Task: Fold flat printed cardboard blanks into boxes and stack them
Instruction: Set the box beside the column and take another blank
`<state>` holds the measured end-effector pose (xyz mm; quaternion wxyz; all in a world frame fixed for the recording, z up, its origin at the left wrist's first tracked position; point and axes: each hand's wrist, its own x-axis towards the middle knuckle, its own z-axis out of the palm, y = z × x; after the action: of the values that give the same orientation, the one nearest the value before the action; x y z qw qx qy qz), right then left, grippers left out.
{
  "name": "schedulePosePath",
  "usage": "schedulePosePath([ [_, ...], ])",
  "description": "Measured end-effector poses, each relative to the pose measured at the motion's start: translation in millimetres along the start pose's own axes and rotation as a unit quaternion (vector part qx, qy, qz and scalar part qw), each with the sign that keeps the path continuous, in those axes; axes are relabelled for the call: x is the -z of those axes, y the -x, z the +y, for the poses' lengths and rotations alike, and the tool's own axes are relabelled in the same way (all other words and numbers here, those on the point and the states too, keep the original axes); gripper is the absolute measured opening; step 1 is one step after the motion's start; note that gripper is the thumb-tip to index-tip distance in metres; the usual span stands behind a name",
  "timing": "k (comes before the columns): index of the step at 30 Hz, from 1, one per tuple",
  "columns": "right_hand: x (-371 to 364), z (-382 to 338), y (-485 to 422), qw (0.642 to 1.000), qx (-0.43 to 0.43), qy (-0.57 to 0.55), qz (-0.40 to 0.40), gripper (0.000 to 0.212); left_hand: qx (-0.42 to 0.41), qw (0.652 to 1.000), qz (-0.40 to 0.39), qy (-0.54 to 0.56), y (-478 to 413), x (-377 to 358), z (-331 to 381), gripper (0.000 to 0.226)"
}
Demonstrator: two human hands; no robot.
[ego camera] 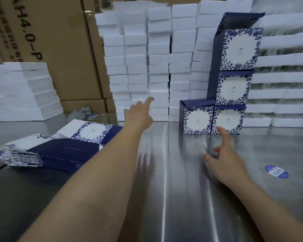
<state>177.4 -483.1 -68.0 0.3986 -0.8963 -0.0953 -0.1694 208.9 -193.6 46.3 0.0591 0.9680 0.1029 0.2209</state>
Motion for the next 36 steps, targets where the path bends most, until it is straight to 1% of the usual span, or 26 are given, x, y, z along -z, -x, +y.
schedulePosePath([
  [1,1,-1,1,1.000,-0.003,-0.001,-0.004,0.099,0.041,0.997,-0.024,-0.054,8,10,-16,0.078],
  [2,2,-2,3,1.000,-0.006,0.000,-0.008,0.098,0.096,0.991,-0.061,-0.076,16,19,-30,0.079],
  [3,3,-3,5,1.000,-0.005,0.000,-0.010,0.098,0.151,0.980,-0.106,-0.074,23,25,-43,0.084],
  [4,3,-5,7,1.000,-0.001,0.000,-0.012,0.098,0.190,0.967,-0.158,-0.063,29,30,-55,0.095],
  [6,3,-6,8,1.000,0.004,-0.003,-0.016,0.097,0.202,0.947,-0.243,-0.047,36,36,-74,0.113],
  [7,3,-7,8,1.000,0.006,-0.001,-0.016,0.097,0.192,0.945,-0.261,-0.046,39,38,-79,0.116],
  [8,2,-7,8,1.000,0.009,0.003,-0.017,0.097,0.182,0.946,-0.265,-0.048,41,38,-82,0.115],
  [11,2,-6,7,1.000,0.015,0.014,-0.018,0.095,0.169,0.956,-0.234,-0.057,48,40,-82,0.105],
  [13,1,-5,8,0.999,0.020,0.023,-0.022,0.094,0.163,0.956,-0.238,-0.056,51,45,-77,0.097],
  [17,2,-4,7,0.999,0.020,0.028,-0.032,0.089,0.158,0.952,-0.248,-0.087,56,69,-64,0.093],
  [18,2,-3,8,0.999,0.022,0.028,-0.035,0.088,0.155,0.950,-0.252,-0.101,58,78,-59,0.088],
  [21,2,-3,7,0.998,0.026,0.029,-0.039,0.085,0.139,0.948,-0.260,-0.121,61,110,-43,0.056],
  [23,2,-4,6,0.998,0.023,0.039,-0.041,0.084,0.119,0.950,-0.249,-0.145,65,132,-31,0.041],
  [24,2,-5,7,0.998,0.024,0.042,-0.040,0.083,0.096,0.952,-0.234,-0.171,67,143,-24,0.041],
  [27,4,-9,10,0.998,0.030,0.046,-0.040,0.080,0.025,0.953,-0.151,-0.260,70,177,-4,0.060],
  [29,5,-11,12,0.997,0.031,0.053,-0.040,0.079,0.007,0.954,-0.122,-0.274,70,202,11,0.067],
  [31,7,-13,12,0.997,0.029,0.058,-0.042,0.079,0.005,0.963,-0.098,-0.253,67,225,23,0.083],
  [32,8,-14,13,0.997,0.029,0.061,-0.046,0.079,-0.004,0.970,-0.082,-0.227,66,236,26,0.084],
  [33,8,-15,13,0.997,0.030,0.061,-0.048,0.079,-0.018,0.980,-0.056,-0.188,64,246,28,0.079],
  [35,9,-16,15,0.996,0.029,0.067,-0.049,0.077,-0.050,0.994,0.035,-0.094,63,263,30,0.070],
  [36,8,-16,15,0.996,0.028,0.066,-0.049,0.074,-0.067,0.993,0.085,-0.050,64,269,30,0.071],
])
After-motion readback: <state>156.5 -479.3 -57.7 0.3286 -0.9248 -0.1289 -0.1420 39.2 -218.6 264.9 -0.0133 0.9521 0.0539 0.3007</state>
